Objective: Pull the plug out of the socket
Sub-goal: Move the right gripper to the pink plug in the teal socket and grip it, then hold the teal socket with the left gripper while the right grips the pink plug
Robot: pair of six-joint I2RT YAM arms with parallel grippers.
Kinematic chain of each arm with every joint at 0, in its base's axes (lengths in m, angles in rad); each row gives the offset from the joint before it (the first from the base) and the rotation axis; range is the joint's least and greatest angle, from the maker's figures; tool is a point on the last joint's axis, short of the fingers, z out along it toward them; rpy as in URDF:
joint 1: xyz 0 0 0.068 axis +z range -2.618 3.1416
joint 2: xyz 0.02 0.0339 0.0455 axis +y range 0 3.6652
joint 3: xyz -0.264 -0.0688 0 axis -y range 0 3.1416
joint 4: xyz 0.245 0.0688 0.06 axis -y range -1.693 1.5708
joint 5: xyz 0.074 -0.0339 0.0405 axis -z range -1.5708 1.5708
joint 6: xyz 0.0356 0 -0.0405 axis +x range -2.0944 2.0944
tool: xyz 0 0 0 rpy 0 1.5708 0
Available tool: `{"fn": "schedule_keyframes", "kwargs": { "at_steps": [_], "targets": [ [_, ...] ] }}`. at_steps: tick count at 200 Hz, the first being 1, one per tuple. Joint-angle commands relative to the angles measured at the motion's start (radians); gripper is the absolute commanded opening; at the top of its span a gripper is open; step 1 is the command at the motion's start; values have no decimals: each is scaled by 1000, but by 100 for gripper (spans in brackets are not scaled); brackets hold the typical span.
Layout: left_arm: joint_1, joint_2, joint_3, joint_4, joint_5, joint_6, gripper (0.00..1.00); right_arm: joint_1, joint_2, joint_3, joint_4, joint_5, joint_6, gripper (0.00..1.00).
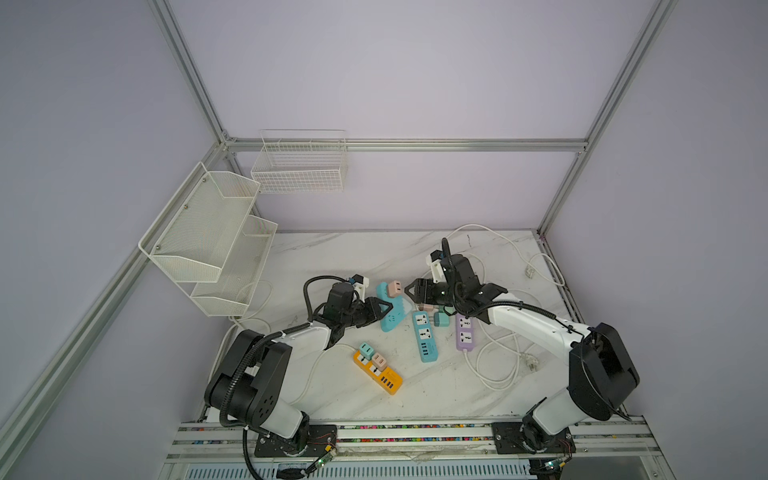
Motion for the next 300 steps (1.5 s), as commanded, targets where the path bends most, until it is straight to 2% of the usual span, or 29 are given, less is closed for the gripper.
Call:
{"fn": "schedule_keyframes", "kwargs": {
  "at_steps": [1,49,86,177,234,300],
  "targets": [
    [-3,-4,103,52,12,35,0,46,23,39,-7,40,77,73],
    [-5,-4,104,54,13,37,0,85,115,101,15,34,132,74],
    [-8,-7,103,54,14,41,0,85,169,165,-7,70,144,71],
    [-23,-30,101,55,9,57,0,85,267,238,-37,59,111,51],
    [-38,-21,115,76,21,66,0,86,272,214,-23,52,109,48],
    [-38,-48,102,78,3,64,0,85,257,212,-58,95,92,31]
  ]
}}
